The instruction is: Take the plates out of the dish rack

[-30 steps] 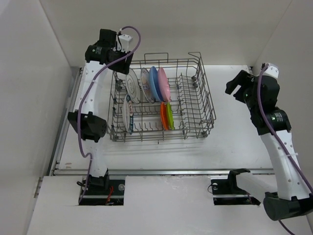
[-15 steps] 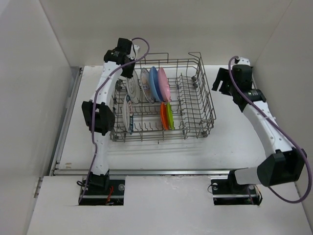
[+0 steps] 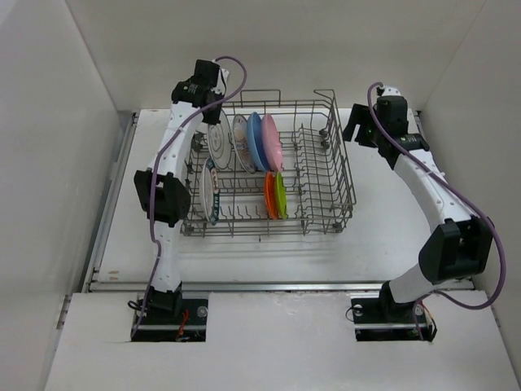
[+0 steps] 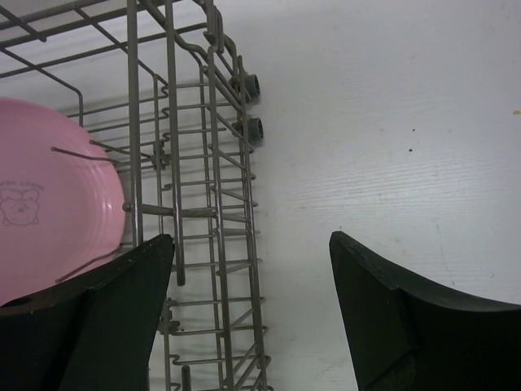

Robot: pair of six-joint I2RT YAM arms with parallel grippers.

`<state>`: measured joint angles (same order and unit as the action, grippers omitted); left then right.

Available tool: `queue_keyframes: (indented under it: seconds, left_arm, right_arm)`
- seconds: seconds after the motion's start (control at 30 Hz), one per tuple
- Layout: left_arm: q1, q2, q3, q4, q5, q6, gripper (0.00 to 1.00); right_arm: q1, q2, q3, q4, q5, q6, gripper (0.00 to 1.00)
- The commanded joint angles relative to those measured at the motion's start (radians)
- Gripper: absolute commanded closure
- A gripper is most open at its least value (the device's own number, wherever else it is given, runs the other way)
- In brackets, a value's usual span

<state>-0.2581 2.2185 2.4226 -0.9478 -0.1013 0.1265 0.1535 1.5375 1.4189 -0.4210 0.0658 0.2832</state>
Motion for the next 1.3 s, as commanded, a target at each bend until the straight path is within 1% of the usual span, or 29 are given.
queue_keyframes:
  seconds: [0.0, 0.13, 0.23, 0.3, 0.43, 0.57, 0.6, 0.7, 0.73, 0.8, 0.83, 0.87, 0.93, 0.97, 1.0, 1.07, 1.1, 1.17, 1.27]
  left_arm:
    - [-0.018, -0.189, 0.052, 0.073, 0.038, 0.004, 1.0]
    - [-0.018, -0.247, 0.052, 0.107, 0.014, -0.005, 1.0]
    - [-0.018, -0.278, 0.052, 0.133, -0.02, 0.016, 1.0]
    - [-0.018, -0.296, 0.052, 0.145, -0.069, 0.025, 1.0]
    - [-0.004, -0.361, 0.043, 0.173, -0.117, 0.035, 1.0]
    - [0.066, -0.421, 0.043, 0.172, -0.153, 0.035, 1.0]
    - [0.118, -0.44, 0.043, 0.161, -0.144, 0.035, 1.0]
    - [0.244, -0.45, 0.043, 0.075, -0.075, -0.04, 1.0]
    - [0.348, -0.45, 0.043, 0.048, -0.027, -0.075, 1.0]
    - [0.463, -0.441, -0.031, -0.006, 0.07, -0.158, 1.0]
    - [0.509, -0.431, -0.068, -0.015, 0.122, -0.159, 1.0]
    - [0.573, -0.421, -0.161, -0.016, 0.197, -0.159, 1.0]
    - [0.624, -0.412, -0.262, -0.016, 0.297, -0.159, 1.0]
    - [0.658, -0.411, -0.311, -0.003, 0.386, -0.14, 1.0]
    - [0.668, -0.411, -0.406, 0.027, 0.417, -0.128, 1.0]
    - [0.677, -0.422, -0.498, 0.078, 0.428, -0.102, 1.0]
    - [0.677, -0.434, -0.578, 0.13, 0.428, -0.102, 1.0]
    - [0.701, -0.419, -0.629, 0.158, 0.442, -0.113, 1.0]
    - [0.749, -0.367, -0.649, 0.149, 0.524, -0.146, 1.0]
  right_arm:
    - [0.027, 0.016, 0.06, 0.056, -0.05, -0.007, 0.17]
    - [0.038, 0.02, 0.101, 0.025, -0.032, 0.002, 0.17]
    - [0.047, -0.01, 0.101, 0.025, 0.032, 0.002, 0.17]
    - [0.047, -0.022, 0.11, 0.016, 0.081, 0.002, 0.17]
    - [0.057, -0.059, 0.129, 0.005, 0.132, 0.002, 0.17]
    - [0.067, -0.106, 0.167, -0.004, 0.144, 0.002, 0.17]
    - [0.079, -0.106, 0.176, -0.004, 0.131, 0.002, 0.17]
    - [0.116, -0.116, 0.224, 0.007, 0.036, -0.007, 0.17]
    - [0.129, -0.106, 0.236, 0.007, 0.007, -0.007, 0.17]
    - [0.175, -0.079, 0.27, 0.017, -0.076, -0.016, 0.18]
    - [0.193, -0.067, 0.281, 0.018, -0.101, -0.025, 0.19]
    - [0.214, -0.054, 0.291, 0.018, -0.119, -0.038, 0.21]
    - [0.28, -0.014, 0.328, 0.018, -0.158, -0.056, 0.21]
    - [0.302, -0.001, 0.34, 0.018, -0.158, -0.074, 0.21]
    - [0.342, 0.013, 0.365, 0.005, -0.17, -0.075, 0.21]
    - [0.377, 0.044, 0.377, 0.005, -0.184, -0.084, 0.21]
    - [0.391, 0.044, 0.377, 0.005, -0.184, -0.084, 0.21]
    - [0.425, 0.065, 0.364, 0.019, -0.184, -0.084, 0.21]
    - [0.448, 0.09, 0.354, 0.028, -0.195, -0.075, 0.21]
